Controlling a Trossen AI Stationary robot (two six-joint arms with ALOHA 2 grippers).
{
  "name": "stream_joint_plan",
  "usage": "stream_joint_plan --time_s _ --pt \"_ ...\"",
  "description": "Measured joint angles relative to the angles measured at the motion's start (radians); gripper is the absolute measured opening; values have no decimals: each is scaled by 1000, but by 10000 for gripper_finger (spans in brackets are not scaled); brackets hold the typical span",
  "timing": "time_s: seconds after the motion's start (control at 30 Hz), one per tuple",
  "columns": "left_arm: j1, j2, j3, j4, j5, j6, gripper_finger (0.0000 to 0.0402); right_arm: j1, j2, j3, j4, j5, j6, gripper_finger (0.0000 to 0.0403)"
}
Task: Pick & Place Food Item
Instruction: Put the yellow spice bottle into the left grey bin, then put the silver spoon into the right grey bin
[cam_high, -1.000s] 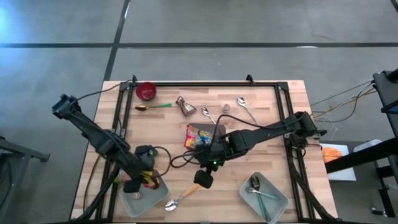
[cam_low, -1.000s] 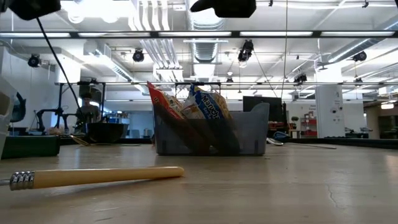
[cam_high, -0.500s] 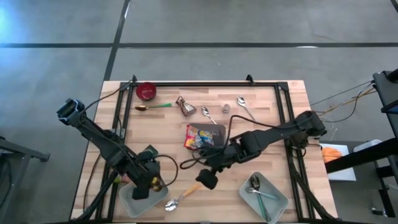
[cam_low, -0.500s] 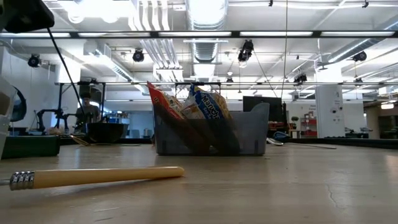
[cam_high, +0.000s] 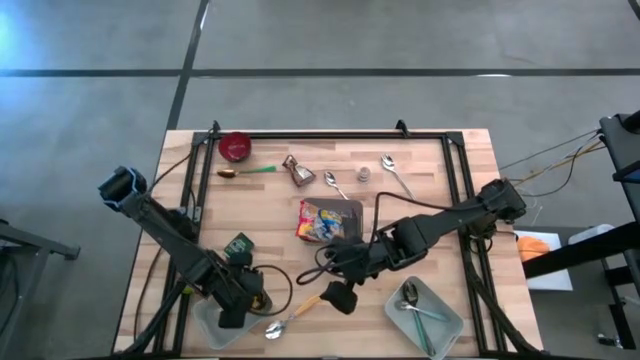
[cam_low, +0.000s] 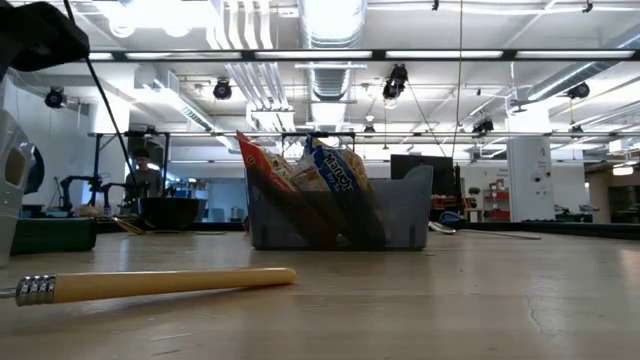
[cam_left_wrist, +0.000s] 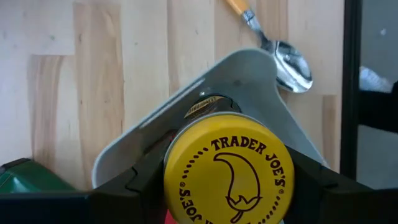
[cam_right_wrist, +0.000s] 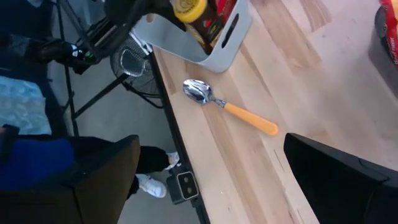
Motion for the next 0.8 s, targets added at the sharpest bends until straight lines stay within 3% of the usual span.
stream_joint_plan --time_s 0.33,0.57,0.7,0.8 --pt "-2 52 0 27 -16 6 223 0 0 0 -31 0 -3 396" --pt "-2 53 -1 60 -16 -34 325 11 0 0 -30 0 12 396" --pt "-2 42 -1 76 -16 -78 355 28 -28 0 -69 41 14 396" --pt "-2 26 4 73 -16 -121 366 56 -75 0 -162 129 55 396"
